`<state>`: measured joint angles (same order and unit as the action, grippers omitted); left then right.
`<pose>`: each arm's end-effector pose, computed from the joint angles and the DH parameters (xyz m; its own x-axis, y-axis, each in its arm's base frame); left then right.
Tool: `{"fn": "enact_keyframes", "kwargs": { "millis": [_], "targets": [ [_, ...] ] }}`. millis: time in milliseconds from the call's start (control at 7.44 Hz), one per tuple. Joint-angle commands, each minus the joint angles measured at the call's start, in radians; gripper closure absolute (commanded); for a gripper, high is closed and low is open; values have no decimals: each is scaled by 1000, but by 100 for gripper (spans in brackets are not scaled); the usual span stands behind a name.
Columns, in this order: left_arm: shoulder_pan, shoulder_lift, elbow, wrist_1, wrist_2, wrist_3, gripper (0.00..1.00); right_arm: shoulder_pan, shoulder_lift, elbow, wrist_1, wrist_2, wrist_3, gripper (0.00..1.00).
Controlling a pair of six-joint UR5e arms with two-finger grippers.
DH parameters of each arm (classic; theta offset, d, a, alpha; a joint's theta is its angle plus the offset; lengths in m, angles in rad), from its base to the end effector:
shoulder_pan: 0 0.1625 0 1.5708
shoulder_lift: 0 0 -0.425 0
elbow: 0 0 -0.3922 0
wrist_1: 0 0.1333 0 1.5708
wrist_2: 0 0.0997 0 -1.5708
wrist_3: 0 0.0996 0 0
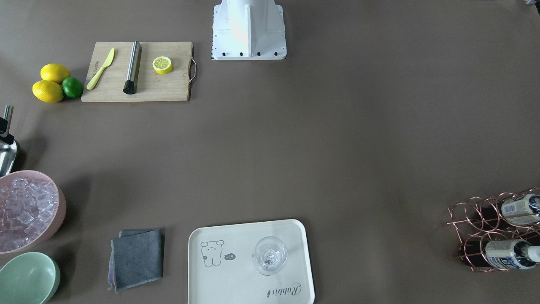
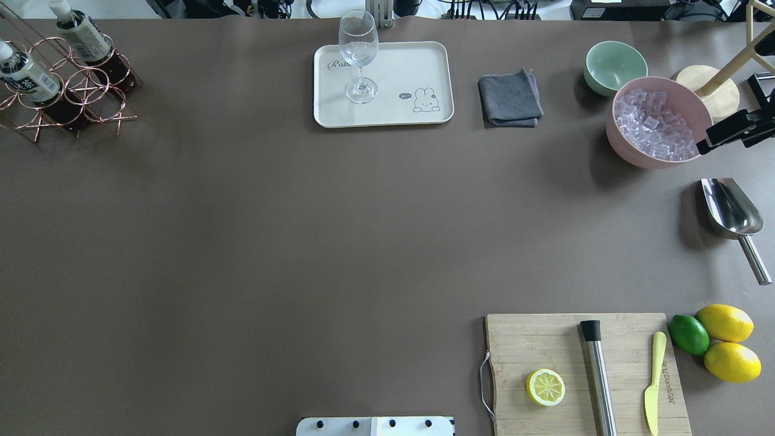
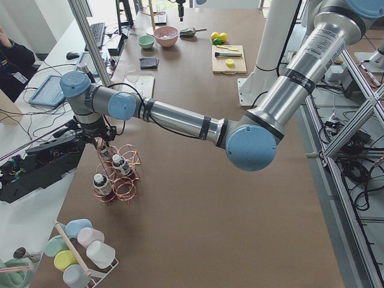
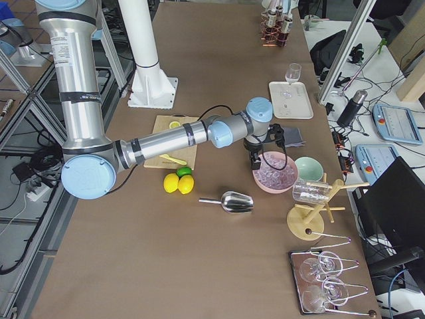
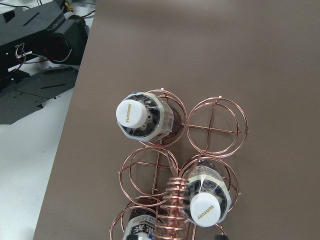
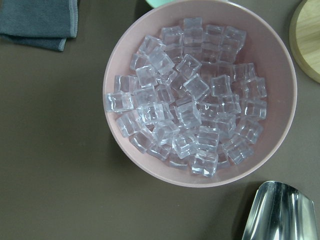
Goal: Take tea from basket to plate
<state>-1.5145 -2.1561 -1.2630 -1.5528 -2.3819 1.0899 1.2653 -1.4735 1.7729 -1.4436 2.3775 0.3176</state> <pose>-0.0201 -0.7282 0.4500 0.2650 0.9594 -0.0967 -0.6255 0.2473 0.7400 -0.1025 -0.5290 0.4913 0.6270 -0.1972 0.7536 0.0821 0.9788 0.1878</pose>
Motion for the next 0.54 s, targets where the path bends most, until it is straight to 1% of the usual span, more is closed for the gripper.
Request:
{"fn": "enact_keyframes", "kwargs": {
  "millis": [0, 134, 403],
  "targets": [
    [-10, -7, -10, 0, 1, 1, 100, -35, 1, 17, 0, -4, 1, 0],
    [-19, -5, -38, 3, 1, 1, 100, -37, 2, 17, 0, -4, 1, 0],
    [-50, 1, -143, 83, 1, 8, 100, -37, 1, 17, 0, -6, 1, 0]
  ]
}}
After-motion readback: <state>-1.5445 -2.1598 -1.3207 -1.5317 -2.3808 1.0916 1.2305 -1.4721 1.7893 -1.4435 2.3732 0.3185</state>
